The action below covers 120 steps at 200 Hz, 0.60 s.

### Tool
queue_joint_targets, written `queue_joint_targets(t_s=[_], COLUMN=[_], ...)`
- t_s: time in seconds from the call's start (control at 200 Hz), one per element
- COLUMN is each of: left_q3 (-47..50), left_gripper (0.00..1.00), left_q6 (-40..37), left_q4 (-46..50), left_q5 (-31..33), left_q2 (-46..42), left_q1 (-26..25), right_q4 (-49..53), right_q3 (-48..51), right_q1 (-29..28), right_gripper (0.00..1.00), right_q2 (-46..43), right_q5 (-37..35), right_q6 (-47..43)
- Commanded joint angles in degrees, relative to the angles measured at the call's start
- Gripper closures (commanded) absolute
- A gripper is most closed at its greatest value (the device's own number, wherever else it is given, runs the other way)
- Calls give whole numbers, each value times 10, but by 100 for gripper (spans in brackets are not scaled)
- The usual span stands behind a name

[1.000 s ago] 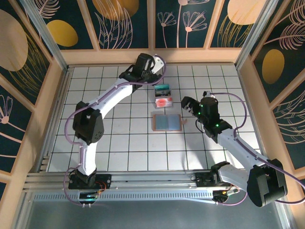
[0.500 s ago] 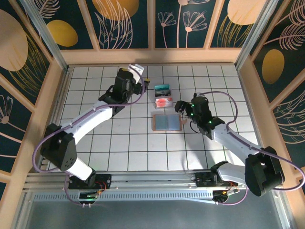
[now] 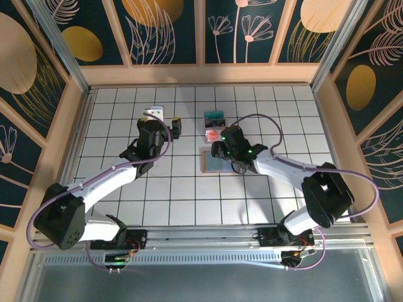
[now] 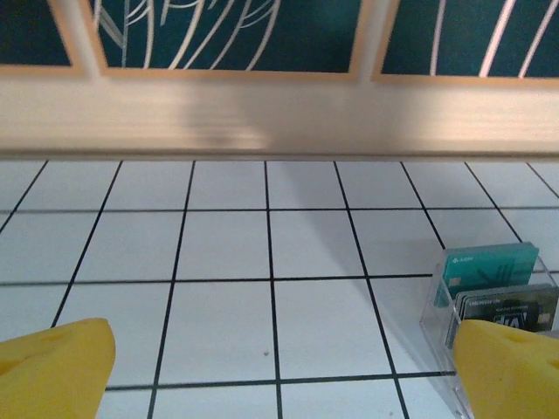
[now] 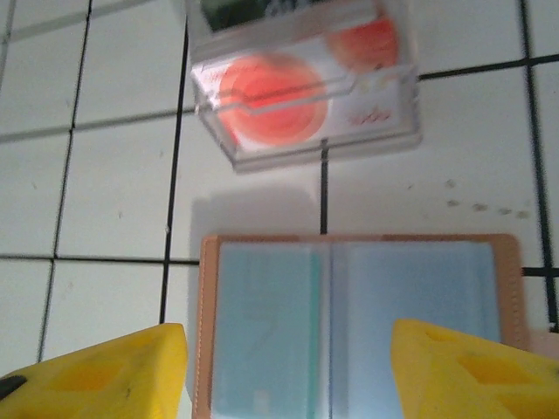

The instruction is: Take the credit cards out of the card holder

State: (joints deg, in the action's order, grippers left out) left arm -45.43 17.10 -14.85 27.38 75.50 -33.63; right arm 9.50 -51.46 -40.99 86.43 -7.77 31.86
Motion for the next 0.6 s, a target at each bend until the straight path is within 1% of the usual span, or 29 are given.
queue_joint_targets(t_s=[0.0, 0.15, 0.32, 0.596], left_q3=[34, 76, 84, 77], left_gripper=[1, 1, 1, 1], left_q6=[88, 134, 159, 167], left_q4=[-28, -34, -26, -38], left_q5=[38, 45, 37, 21], left_q2=[-30, -47, -43, -19], left_q1=[4, 4, 4, 5], right_q4=[62, 89, 95, 91], right_q3=[-38, -64, -87, -105], right_q1=[-23, -41, -46, -47], right_gripper=[41, 44, 46, 42], right_q2=[36, 79, 117, 154], right_q5=[-29, -32, -10, 9], right_q6=[-17, -29, -41, -47])
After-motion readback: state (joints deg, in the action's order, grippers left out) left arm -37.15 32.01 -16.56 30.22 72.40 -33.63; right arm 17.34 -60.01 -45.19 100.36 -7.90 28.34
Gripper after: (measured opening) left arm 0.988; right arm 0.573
